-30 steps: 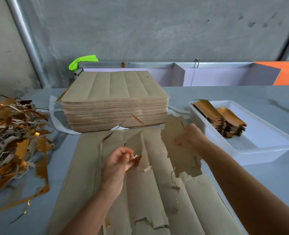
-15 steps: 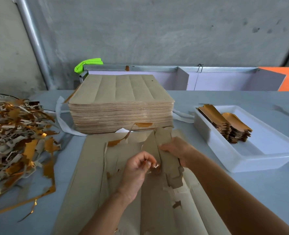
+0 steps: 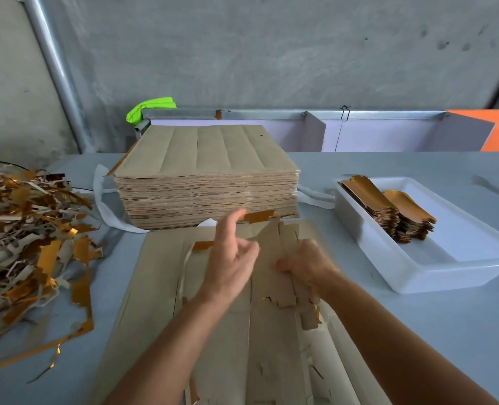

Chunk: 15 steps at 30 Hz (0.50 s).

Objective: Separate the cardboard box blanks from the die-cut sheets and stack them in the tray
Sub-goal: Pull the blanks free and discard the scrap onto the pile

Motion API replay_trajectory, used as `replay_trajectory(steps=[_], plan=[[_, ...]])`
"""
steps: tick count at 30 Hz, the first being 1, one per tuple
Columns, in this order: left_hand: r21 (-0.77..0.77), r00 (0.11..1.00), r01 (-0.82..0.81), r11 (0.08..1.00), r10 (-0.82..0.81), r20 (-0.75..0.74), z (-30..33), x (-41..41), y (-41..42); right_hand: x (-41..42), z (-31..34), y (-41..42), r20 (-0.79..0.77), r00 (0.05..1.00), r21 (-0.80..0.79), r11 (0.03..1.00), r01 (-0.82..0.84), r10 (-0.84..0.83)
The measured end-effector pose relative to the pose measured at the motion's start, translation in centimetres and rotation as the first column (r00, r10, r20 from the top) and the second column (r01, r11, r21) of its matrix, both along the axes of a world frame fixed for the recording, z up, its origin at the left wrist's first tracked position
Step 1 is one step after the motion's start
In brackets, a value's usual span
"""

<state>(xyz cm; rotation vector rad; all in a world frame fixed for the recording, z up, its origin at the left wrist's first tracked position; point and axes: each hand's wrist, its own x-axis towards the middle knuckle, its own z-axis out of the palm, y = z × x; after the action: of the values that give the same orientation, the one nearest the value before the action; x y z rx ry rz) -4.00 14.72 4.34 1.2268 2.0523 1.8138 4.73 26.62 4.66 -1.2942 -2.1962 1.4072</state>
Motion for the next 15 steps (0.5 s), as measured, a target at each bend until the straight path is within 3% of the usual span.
replay_trajectory(steps=[2, 3, 6, 8, 11, 15], plan=[[-0.074, 0.951, -0.112, 0.991, 0.085, -0.297, 1.3, -1.8, 1.7, 0.0, 0.2, -0.4, -0.052, 0.998, 0.002, 0.999, -0.045, 0.046], [-0.168, 0.931, -0.128, 0.978, 0.06, -0.361, 1.8, -2.7, 2.5, 0.0, 0.3, -0.6, -0.071, 0.995, 0.014, 0.997, -0.073, 0.073], [-0.354, 0.911, -0.18, 0.918, 0.02, -0.412, 2.1, -5.1, 4.1, 0.3, 0.2, -0.8, -0.131, 0.987, 0.0, 0.996, -0.092, 0.091], [-0.291, 0.902, -0.267, 0.919, 0.132, -0.411, 1.8, -6.5, 3.7, 0.9, -0.1, -0.4, -0.189, 0.982, -0.077, 0.997, -0.001, -0.013], [-0.218, 0.893, -0.388, 0.895, 0.307, -0.329, 1.1, -8.1, 2.0, 2.0, -0.9, 0.4, -0.318, 0.905, -0.331, 0.927, 0.174, -0.283], [-0.285, 0.824, -0.531, 0.798, 0.408, -0.393, -0.5, -9.9, -0.2, 2.9, -1.3, 1.4, -0.404, 0.761, -0.517, 0.813, 0.269, -0.508]])
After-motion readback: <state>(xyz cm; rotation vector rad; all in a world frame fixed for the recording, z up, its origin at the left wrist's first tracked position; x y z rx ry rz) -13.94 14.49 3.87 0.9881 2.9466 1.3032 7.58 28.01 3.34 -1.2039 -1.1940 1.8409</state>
